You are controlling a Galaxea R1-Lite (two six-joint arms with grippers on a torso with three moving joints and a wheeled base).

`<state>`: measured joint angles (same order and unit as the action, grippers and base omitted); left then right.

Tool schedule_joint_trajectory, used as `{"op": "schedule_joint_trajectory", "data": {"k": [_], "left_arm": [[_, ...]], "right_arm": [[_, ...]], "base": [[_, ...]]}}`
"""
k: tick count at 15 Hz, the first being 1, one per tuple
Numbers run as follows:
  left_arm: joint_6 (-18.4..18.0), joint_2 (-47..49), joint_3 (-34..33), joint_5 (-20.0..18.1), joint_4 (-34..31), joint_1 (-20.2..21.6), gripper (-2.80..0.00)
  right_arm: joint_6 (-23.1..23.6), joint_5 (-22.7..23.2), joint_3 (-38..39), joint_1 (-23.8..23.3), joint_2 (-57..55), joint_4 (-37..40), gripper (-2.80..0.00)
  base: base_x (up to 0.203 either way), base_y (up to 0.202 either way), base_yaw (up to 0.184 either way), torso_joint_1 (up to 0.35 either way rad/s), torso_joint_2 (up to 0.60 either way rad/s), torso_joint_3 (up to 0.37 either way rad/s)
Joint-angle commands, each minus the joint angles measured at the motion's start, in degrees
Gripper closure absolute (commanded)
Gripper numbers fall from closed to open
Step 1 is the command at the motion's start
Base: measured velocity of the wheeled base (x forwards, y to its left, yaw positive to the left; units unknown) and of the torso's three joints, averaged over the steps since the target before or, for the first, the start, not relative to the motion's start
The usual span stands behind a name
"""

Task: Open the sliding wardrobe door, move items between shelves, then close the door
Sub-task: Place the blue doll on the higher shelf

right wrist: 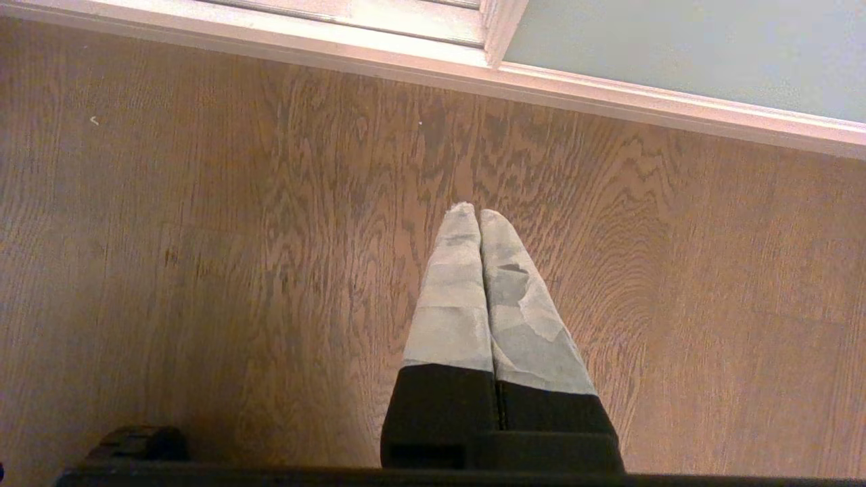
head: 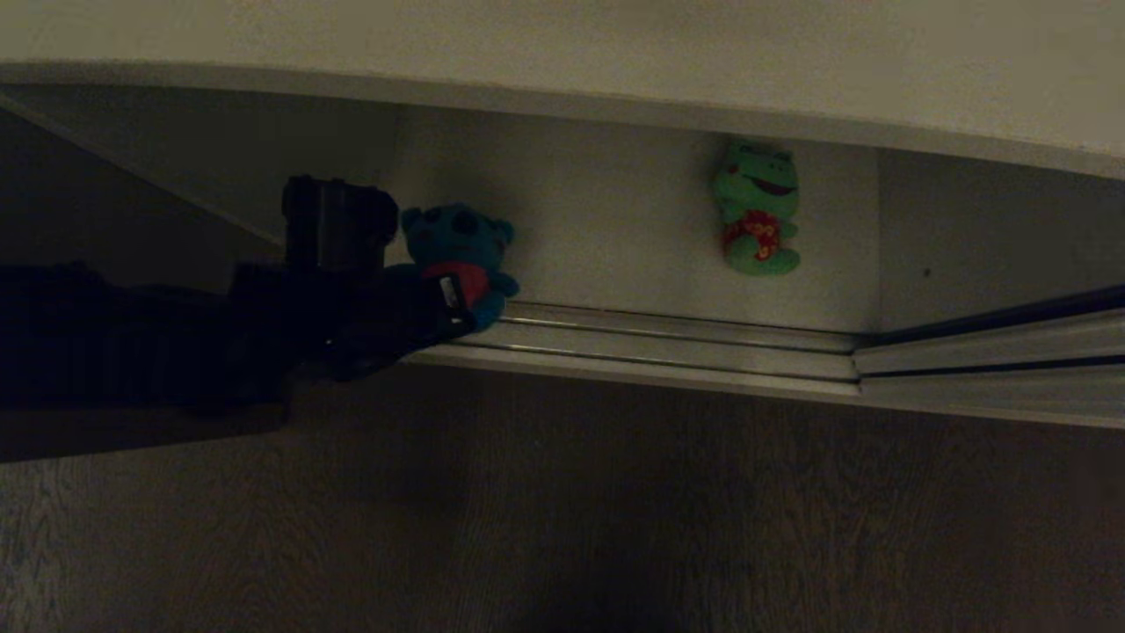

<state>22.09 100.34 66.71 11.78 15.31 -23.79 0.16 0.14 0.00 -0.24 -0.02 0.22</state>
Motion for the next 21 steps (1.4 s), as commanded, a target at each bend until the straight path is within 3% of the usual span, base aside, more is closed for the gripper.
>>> {"op": "schedule_joint_trajectory", "data": {"k": [1,5,10,16,18,21], "left_arm": [[0.0,-7.7,-5.5,0.1,-2.5,-1.2,0.0],[-1.0,-18.1,-17.2,-0.4,-6.6,-2.1,0.0],[-7.4,-35.4,-30.0,-4.1,-13.8,-2.1,0.0],[-9.2,-58.9,-33.5,-4.4,-35.7,-1.0,0.0],[-10.8,-66.3,-32.5,-5.1,-40.3,3.6,0.0],[-16.6,-75.7,-34.2,-8.8,-42.4,14.3,0.0]], "right_arm": [[0.0,0.0,0.0,0.0,0.0,0.0,0.0],[0.0,0.0,0.0,0.0,0.1,0.0,0.0],[0.0,0.0,0.0,0.0,0.1,0.0,0.0],[0.0,0.0,0.0,0.0,0.0,0.0,0.0],[0.0,0.0,0.0,0.0,0.1,0.0,0.0],[0.0,0.0,0.0,0.0,0.0,0.0,0.0]], "base": [[0.0,0.0,0.0,0.0,0.0,0.0],[0.0,0.0,0.0,0.0,0.0,0.0],[0.0,0.0,0.0,0.0,0.0,0.0],[0.0,0.0,0.0,0.0,0.0,0.0],[0.0,0.0,0.0,0.0,0.0,0.0],[0.0,0.0,0.0,0.0,0.0,0.0]]}}
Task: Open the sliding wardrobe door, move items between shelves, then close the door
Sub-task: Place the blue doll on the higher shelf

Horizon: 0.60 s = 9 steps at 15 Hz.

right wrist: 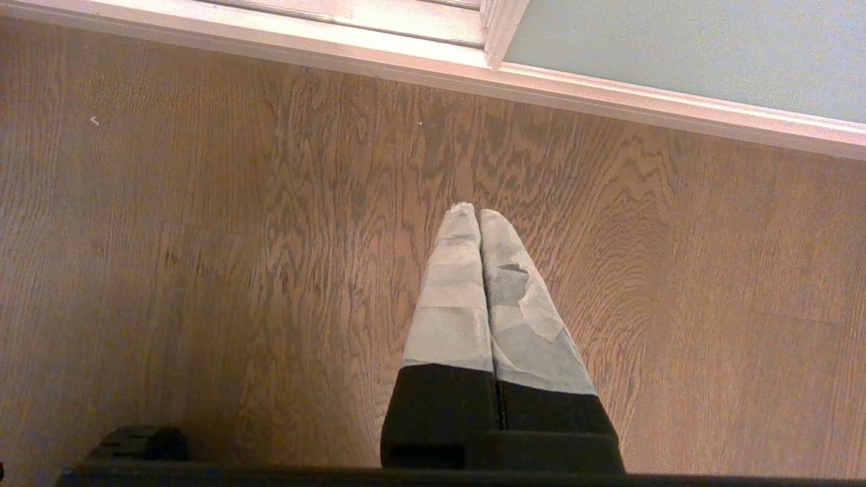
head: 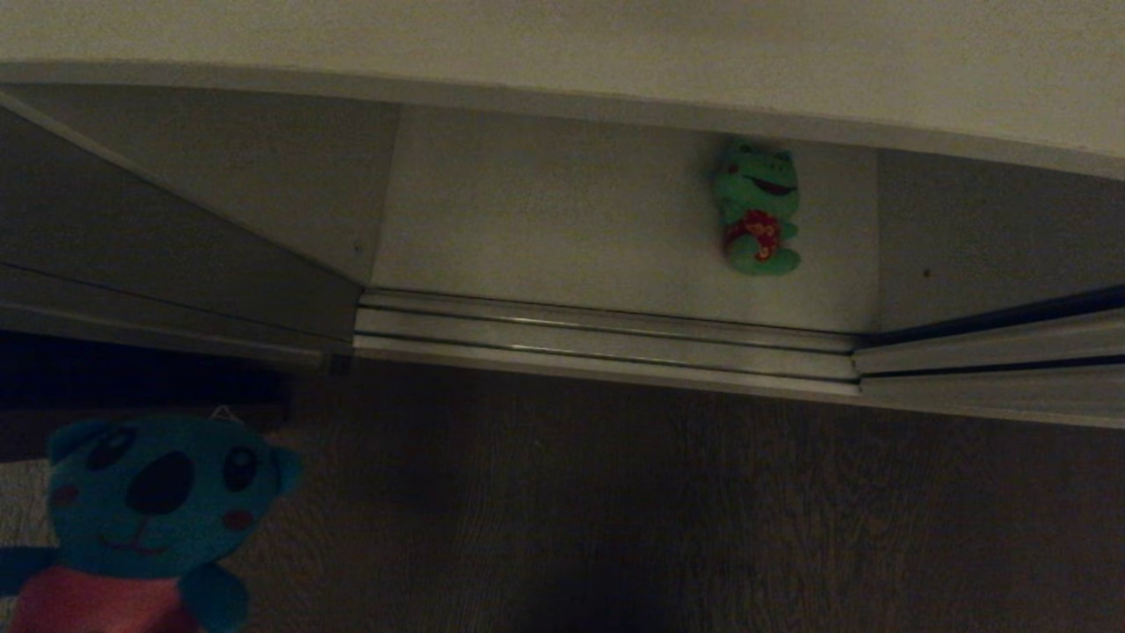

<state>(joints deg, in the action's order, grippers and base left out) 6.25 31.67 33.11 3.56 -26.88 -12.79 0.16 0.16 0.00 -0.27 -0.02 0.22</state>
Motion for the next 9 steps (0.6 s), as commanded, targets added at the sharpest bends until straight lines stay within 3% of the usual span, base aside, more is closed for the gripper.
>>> {"op": "schedule_joint_trajectory", "data": {"k": [1,3,6,8,9], "left_arm": [[-1.9,-11.0,-1.3,-2.6,-0.5,5.3,0.0],[-4.7,-19.6,-4.3,-6.7,-0.5,10.0,0.0],[-7.7,-30.4,-11.8,-7.7,0.1,12.0,0.0],[-8.5,-31.5,-19.0,-5.6,6.5,12.4,0.0],[-8.9,-31.5,-23.5,-4.9,12.9,12.5,0.0]], "right_arm": [[0.0,0.0,0.0,0.0,0.0,0.0,0.0],[0.0,0.0,0.0,0.0,0.0,0.0,0.0],[0.0,0.0,0.0,0.0,0.1,0.0,0.0],[0.0,0.0,0.0,0.0,0.1,0.0,0.0],[0.0,0.0,0.0,0.0,0.0,0.0,0.0]], "base": [[0.0,0.0,0.0,0.0,0.0,0.0],[0.0,0.0,0.0,0.0,0.0,0.0],[0.0,0.0,0.0,0.0,0.0,0.0],[0.0,0.0,0.0,0.0,0.0,0.0],[0.0,0.0,0.0,0.0,0.0,0.0]]}}
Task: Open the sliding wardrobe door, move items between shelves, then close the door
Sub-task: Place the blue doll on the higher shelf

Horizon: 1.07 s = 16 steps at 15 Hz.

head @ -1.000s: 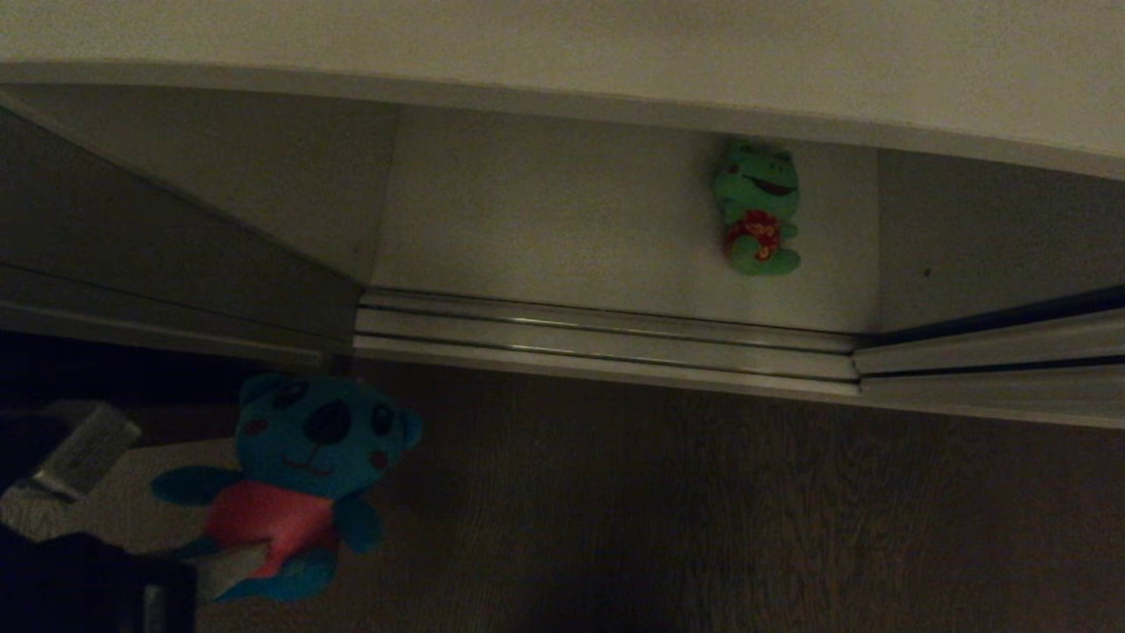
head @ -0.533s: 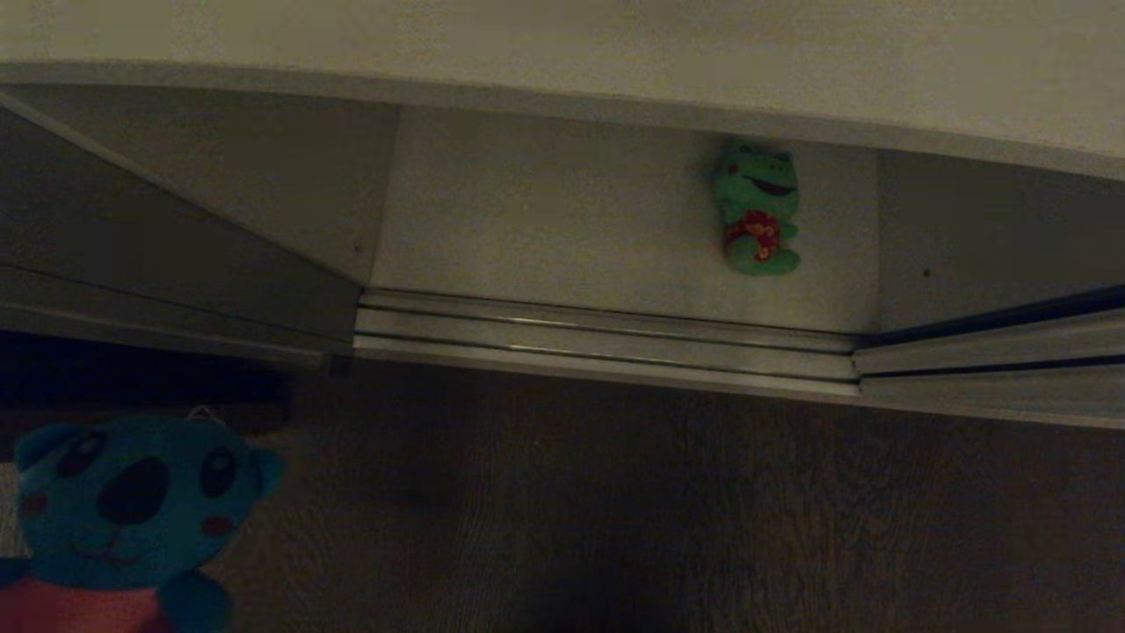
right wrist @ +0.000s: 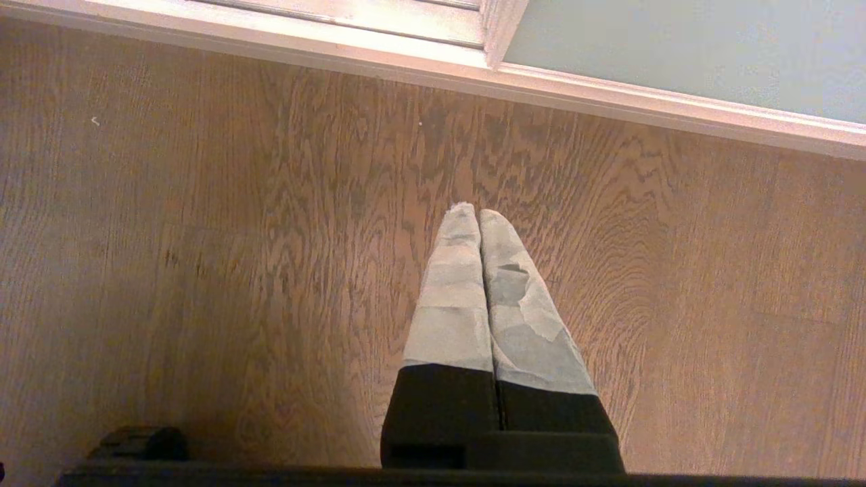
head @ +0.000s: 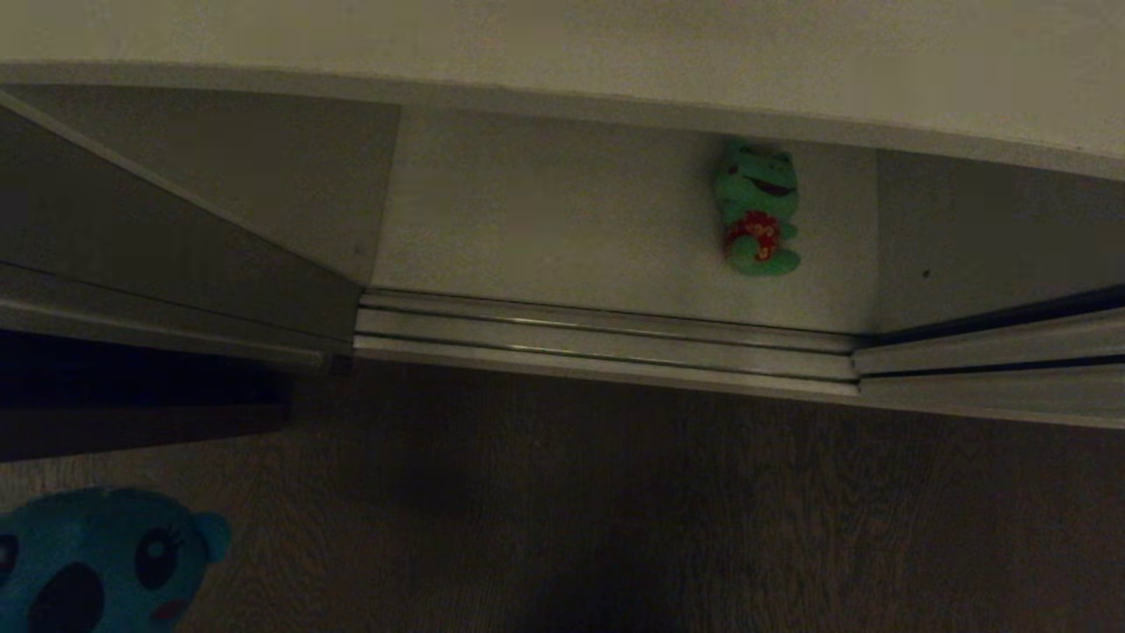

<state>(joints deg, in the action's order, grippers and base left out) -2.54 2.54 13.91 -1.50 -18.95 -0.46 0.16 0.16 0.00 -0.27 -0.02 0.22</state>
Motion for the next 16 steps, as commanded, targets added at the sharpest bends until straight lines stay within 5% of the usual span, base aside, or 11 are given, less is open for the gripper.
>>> {"op": "schedule_joint_trajectory", "data": {"k": [1,3,5,11,16], "left_arm": [[-0.7,-2.4,-8.9,0.6,11.9,0.2,0.0],[-1.9,-2.4,-14.3,1.0,22.3,0.3,0.0],[-3.0,-2.4,-13.6,0.1,17.5,0.3,0.0],[-3.2,-2.3,-13.9,-0.4,18.3,0.3,0.0],[0.7,-2.3,-13.9,1.4,18.7,0.3,0.0]], "right_arm": [[0.0,0.0,0.0,0.0,0.1,0.0,0.0],[0.0,0.0,0.0,0.0,0.1,0.0,0.0],[0.0,0.0,0.0,0.0,0.1,0.0,0.0],[0.0,0.0,0.0,0.0,0.0,0.0,0.0],[0.0,0.0,0.0,0.0,0.0,0.0,0.0]], "base": [[0.0,0.0,0.0,0.0,0.0,0.0],[0.0,0.0,0.0,0.0,0.0,0.0],[0.0,0.0,0.0,0.0,0.0,0.0],[0.0,0.0,0.0,0.0,0.0,0.0],[0.0,0.0,0.0,0.002,0.0,0.06]]}}
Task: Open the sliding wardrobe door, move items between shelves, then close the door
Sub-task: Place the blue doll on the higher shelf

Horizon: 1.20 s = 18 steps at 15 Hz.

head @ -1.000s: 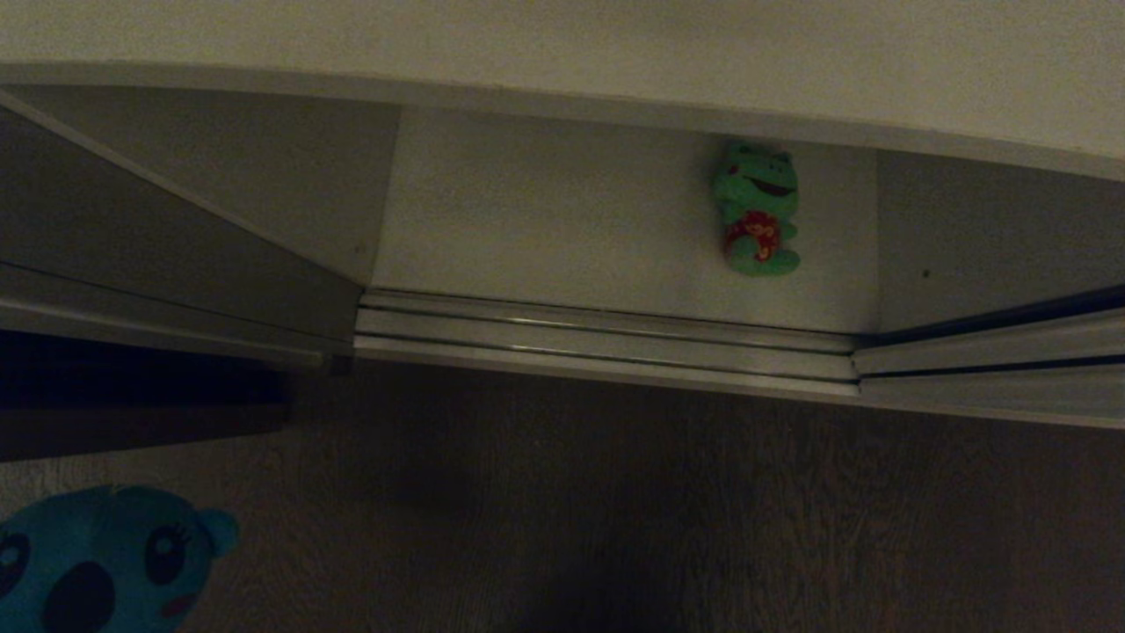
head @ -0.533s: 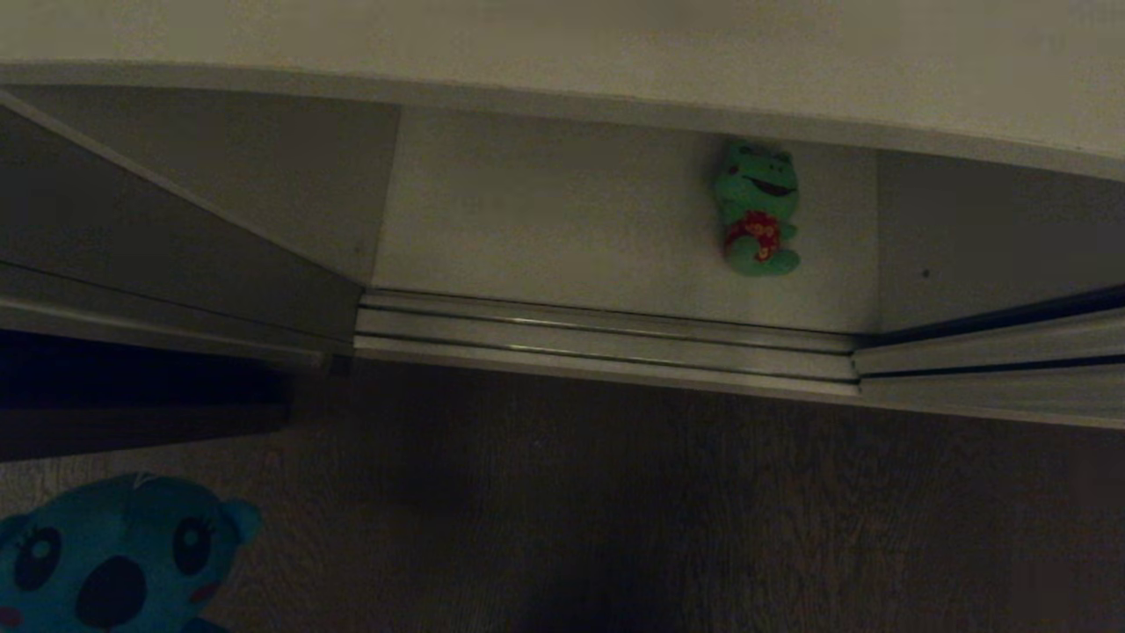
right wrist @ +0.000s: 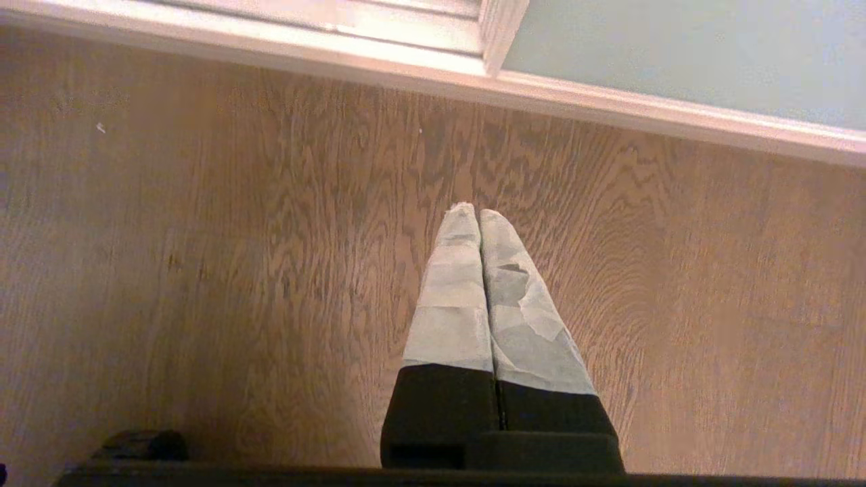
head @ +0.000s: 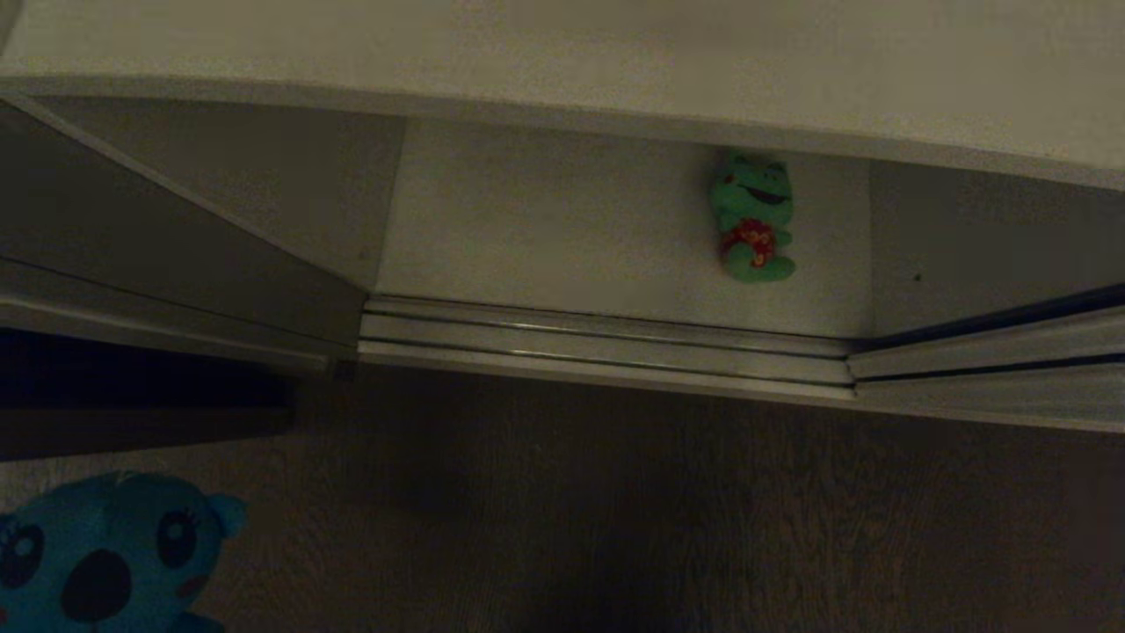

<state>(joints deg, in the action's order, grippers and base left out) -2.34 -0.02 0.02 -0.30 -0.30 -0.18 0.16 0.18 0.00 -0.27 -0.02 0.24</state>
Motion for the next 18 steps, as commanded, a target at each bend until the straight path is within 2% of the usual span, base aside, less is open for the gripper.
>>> {"op": "schedule_joint_trajectory", "data": {"k": [1,18], "left_arm": [[0.7,0.3,0.0,0.2,0.0,0.0,0.0],[-0.4,0.3,0.0,0.1,-0.2,0.0,0.0]], "right_arm": [[0.0,0.0,0.0,0.0,0.0,0.0,0.0],[0.0,0.0,0.0,0.0,0.0,0.0,0.0]], "base": [[0.0,0.0,0.0,0.007,0.01,0.173],[0.0,0.0,0.0,0.001,0.0,0.2]]}}
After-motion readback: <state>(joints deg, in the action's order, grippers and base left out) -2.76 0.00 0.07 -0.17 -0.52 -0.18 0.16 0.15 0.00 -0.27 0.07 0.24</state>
